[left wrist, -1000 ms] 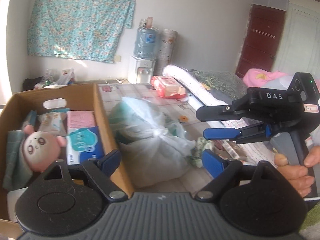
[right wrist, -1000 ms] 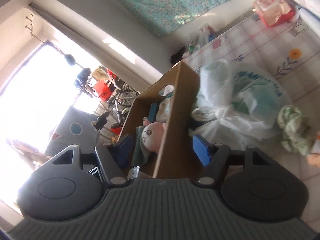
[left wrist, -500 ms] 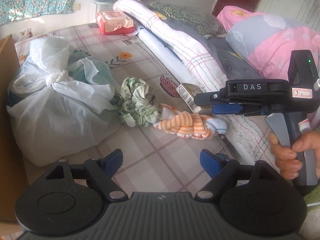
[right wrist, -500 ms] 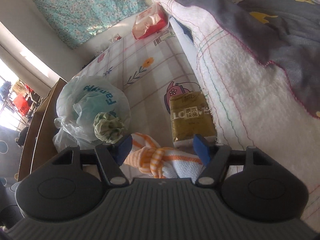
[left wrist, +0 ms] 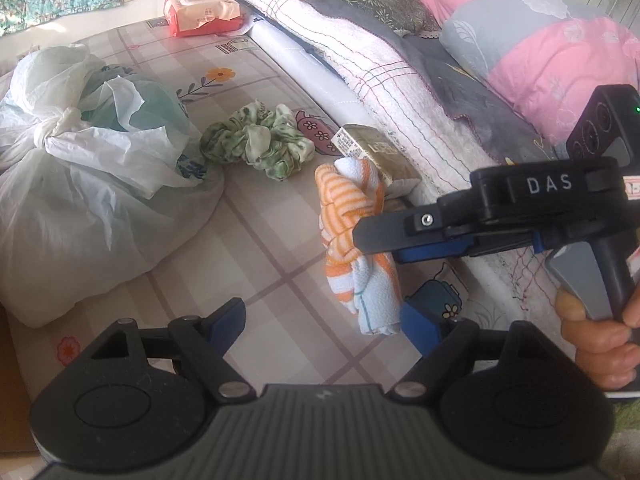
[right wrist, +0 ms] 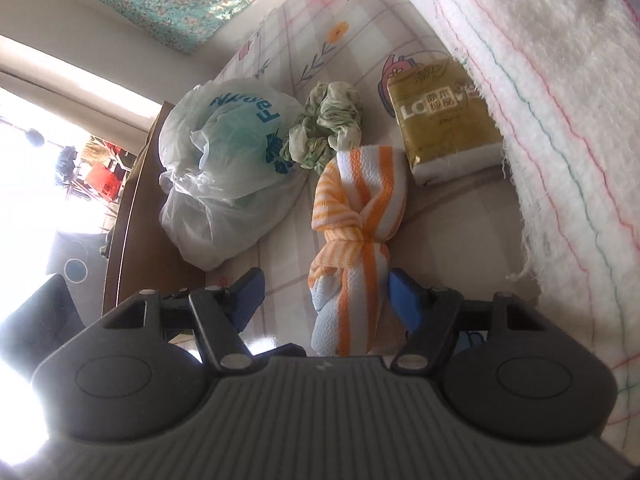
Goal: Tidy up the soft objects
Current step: 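Grasp the orange-striped towel with the right gripper while the left gripper grasps it too, then carry the striped towel with both grippers into the box and release it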
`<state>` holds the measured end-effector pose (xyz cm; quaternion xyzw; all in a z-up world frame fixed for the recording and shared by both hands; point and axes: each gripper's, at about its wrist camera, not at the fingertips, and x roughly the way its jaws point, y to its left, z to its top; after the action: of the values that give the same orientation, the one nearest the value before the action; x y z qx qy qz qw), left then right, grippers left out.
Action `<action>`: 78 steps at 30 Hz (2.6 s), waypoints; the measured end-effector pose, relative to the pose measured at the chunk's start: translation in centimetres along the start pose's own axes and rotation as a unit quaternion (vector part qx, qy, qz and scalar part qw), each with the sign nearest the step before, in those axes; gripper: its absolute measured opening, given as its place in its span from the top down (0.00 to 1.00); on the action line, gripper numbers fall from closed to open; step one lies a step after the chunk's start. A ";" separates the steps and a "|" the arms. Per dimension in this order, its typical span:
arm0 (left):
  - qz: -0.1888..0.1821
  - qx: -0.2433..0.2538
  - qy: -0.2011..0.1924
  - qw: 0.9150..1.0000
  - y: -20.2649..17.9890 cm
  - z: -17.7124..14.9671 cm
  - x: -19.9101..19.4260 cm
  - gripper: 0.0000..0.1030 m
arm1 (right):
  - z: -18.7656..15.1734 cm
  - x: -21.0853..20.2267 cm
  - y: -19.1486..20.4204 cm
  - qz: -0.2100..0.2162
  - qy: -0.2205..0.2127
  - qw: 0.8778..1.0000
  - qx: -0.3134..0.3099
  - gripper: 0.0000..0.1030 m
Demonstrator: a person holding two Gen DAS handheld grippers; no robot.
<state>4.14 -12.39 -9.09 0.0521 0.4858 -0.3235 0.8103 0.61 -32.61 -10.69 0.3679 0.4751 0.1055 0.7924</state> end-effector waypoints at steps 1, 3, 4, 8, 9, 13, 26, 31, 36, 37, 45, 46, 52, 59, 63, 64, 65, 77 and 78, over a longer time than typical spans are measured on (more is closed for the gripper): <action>0.004 0.007 -0.001 1.000 -0.2 0.2 0.2 0.17 | 0.3 -0.2 -0.1 -0.006 -0.009 1.000 0.001 0.34; 0.013 0.022 -0.003 1.000 -0.7 0.4 0.5 0.17 | 1.1 0.0 -0.3 -0.011 -0.017 1.000 0.009 0.34; 0.018 0.031 -0.003 0.999 -1.0 0.6 0.8 0.17 | 1.2 0.2 -0.6 -0.010 -0.017 1.000 0.015 0.34; 0.033 0.056 -0.004 0.998 -2.0 1.1 1.6 0.17 | 1.7 1.7 -1.3 0.005 -0.008 0.999 0.033 0.39; 0.036 0.061 -0.004 0.997 -2.2 1.2 1.8 0.17 | 1.7 2.0 -1.5 0.012 -0.006 0.999 0.039 0.40; 0.036 0.076 0.000 0.996 -2.9 1.5 2.6 0.17 | 1.7 2.2 -2.5 0.026 -0.004 0.998 0.061 0.56; 0.044 0.086 0.010 0.995 -3.1 2.2 4.4 0.49 | 1.3 2.9 -3.5 0.058 0.008 0.995 0.081 0.66; 0.038 0.081 0.006 0.996 -2.7 2.3 3.9 0.52 | 1.0 2.6 -3.3 0.060 0.005 0.995 0.085 0.66; 0.043 0.089 -0.017 0.995 -3.1 1.9 2.1 0.52 | 0.7 1.5 -1.9 0.060 -0.006 0.996 0.069 0.66; 0.043 0.089 -0.023 0.995 -3.1 1.9 1.7 0.52 | 0.7 1.2 -1.4 0.060 -0.009 0.996 0.065 0.66; 0.052 0.075 -0.074 0.993 -2.4 1.0 -3.1 0.52 | 0.2 -0.7 3.3 0.063 -0.027 0.998 0.013 0.66; 0.055 0.072 -0.082 0.992 -2.2 0.8 -3.9 0.52 | 0.1 -0.9 4.1 0.064 -0.028 0.998 0.005 0.66; 0.085 0.046 -0.139 0.985 0.6 -0.9 -9.8 0.52 | -0.4 -0.8 10.3 0.087 -0.026 0.994 -0.053 0.65; 0.153 -0.021 -0.192 0.969 7.0 -3.5 -17.4 0.52 | -0.7 3.9 21.6 0.141 0.014 0.979 -0.147 0.64; 0.180 -0.077 -0.198 0.960 11.9 -5.1 -20.6 0.51 | -1.0 8.3 28.0 0.159 0.064 0.965 -0.197 0.64; 0.183 -0.089 -0.196 0.959 12.9 -5.4 -20.9 0.51 | -1.0 9.6 29.3 0.159 0.079 0.962 -0.205 0.64; 0.188 -0.106 -0.191 0.958 14.2 -5.6 -21.2 0.51 | -1.1 11.1 30.8 0.158 0.097 0.959 -0.214 0.64; 0.180 -0.199 -0.092 0.959 24.2 -7.1 -18.9 0.44 | -1.2 25.1 35.9 0.095 0.268 0.929 -0.237 0.64; 0.176 -0.203 -0.088 0.959 23.9 -7.8 -19.0 0.42 | -1.2 25.9 35.9 0.092 0.280 0.926 -0.237 0.64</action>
<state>5.92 18.49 -3.08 -0.0578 0.4510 -0.0736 0.8876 19.77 6.73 -4.05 0.1673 0.6030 0.3861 0.6777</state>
